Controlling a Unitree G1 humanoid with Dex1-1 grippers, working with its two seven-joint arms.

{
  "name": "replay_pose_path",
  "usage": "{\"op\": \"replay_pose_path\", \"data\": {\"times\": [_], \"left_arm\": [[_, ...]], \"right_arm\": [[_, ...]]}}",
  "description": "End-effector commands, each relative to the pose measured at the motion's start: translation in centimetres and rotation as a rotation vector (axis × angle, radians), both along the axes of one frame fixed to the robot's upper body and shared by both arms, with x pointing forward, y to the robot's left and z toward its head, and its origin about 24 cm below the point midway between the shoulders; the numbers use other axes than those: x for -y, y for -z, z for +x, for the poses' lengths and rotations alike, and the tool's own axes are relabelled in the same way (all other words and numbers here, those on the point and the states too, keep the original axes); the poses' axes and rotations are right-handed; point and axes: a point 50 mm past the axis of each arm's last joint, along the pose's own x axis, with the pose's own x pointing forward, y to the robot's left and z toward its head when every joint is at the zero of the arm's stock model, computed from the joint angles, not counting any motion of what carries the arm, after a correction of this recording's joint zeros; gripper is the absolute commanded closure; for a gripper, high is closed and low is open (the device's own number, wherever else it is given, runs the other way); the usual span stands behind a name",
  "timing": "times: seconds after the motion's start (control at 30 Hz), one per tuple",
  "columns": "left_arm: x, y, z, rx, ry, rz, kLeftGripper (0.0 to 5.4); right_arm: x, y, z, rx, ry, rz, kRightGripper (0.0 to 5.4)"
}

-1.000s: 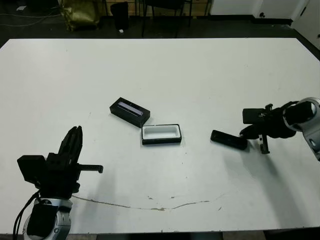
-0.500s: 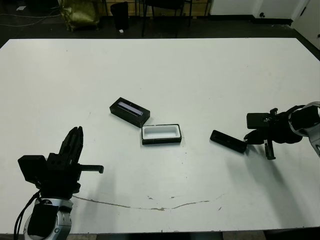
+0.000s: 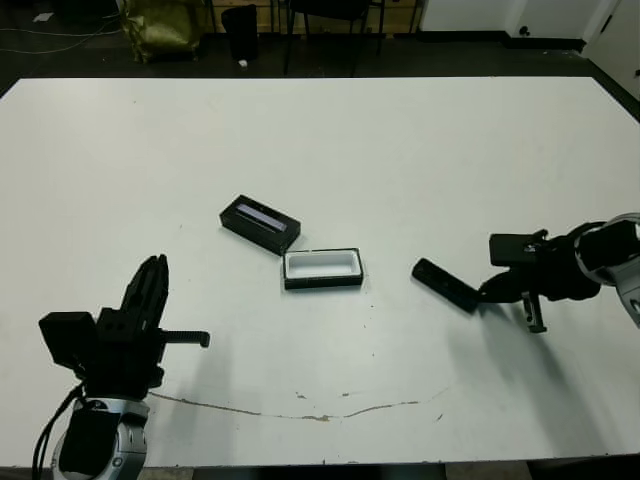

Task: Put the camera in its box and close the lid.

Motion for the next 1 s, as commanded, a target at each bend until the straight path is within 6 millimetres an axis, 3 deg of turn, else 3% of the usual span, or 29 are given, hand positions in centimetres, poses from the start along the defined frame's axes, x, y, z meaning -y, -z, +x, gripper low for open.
{"op": "replay_pose_path", "data": {"times": [0.03, 0.6, 1.0], "left_arm": [[-0.1, 0.5, -0.2, -0.039, -0.009, 0.005, 5.38], [-0.1, 0.6, -0.1, -0.043, -0.008, -0.006, 5.38], [-0.2, 0.7, -0.1, -0.037, -0.011, 0.010, 5.38]], "right_arm": [[-0.1, 0.6, -0.6, -0.048, 0.021, -0.001, 5.40], [-0.4, 0.2, -0.9, -0.049, 0.006, -0.045, 5.40], [2.7, -0.1, 0.0, 0.067, -0.031, -0.287, 5.40]]}}
